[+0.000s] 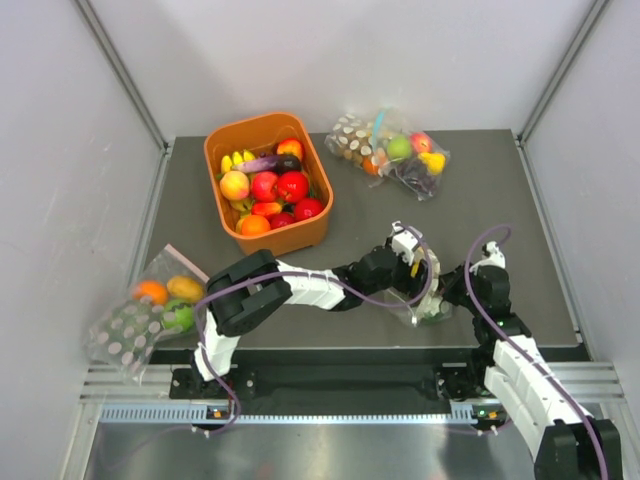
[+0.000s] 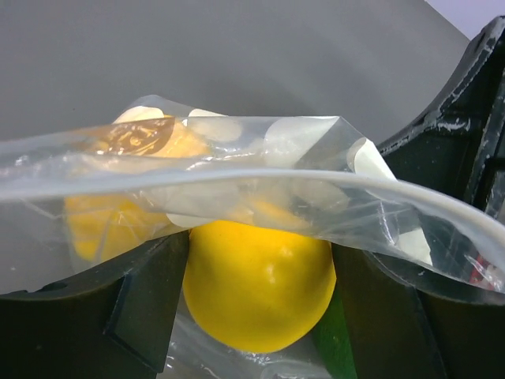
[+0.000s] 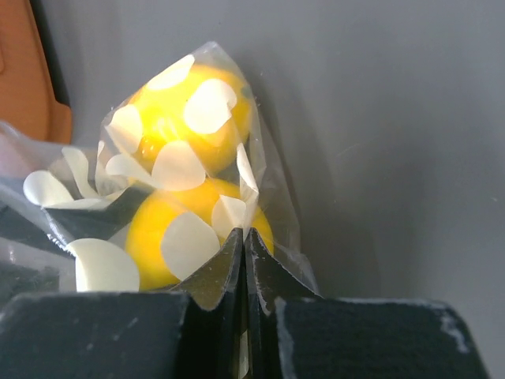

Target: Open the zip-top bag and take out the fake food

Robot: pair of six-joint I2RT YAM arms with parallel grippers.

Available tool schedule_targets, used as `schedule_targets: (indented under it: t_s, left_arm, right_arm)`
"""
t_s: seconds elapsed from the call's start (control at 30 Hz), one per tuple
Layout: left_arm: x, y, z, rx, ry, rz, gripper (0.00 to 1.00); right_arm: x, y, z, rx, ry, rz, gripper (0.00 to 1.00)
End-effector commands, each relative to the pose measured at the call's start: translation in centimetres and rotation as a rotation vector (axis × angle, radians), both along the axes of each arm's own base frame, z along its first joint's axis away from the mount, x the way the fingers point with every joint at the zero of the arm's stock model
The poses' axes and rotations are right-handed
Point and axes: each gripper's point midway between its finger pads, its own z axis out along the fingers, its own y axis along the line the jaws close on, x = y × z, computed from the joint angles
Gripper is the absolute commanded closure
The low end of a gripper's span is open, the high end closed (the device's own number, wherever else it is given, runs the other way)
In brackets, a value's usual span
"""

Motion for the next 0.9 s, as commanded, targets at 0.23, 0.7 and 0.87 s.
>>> schedule_targets:
  t_s: [0.23, 0.7, 0.87]
  left_arm:
    - [0.2, 0.8, -3.2, 0.127, 0.045, 0.043, 0.18]
    - [-1.9, 3.8, -5.3, 0.256, 0.043, -0.029, 0.47]
    - [-2.4, 3.6, -3.2, 0.208, 0.034, -0.053, 0.8]
  right_arm:
    - [-1.4, 1.2, -1.1, 0.034, 0.052, 0.063, 1.0]
    - [-1.1, 1.2, -0.7, 0.046, 0.041, 0.058, 1.0]
    - [-1.1, 0.9, -0.9, 0.048, 0.042, 0.044, 1.0]
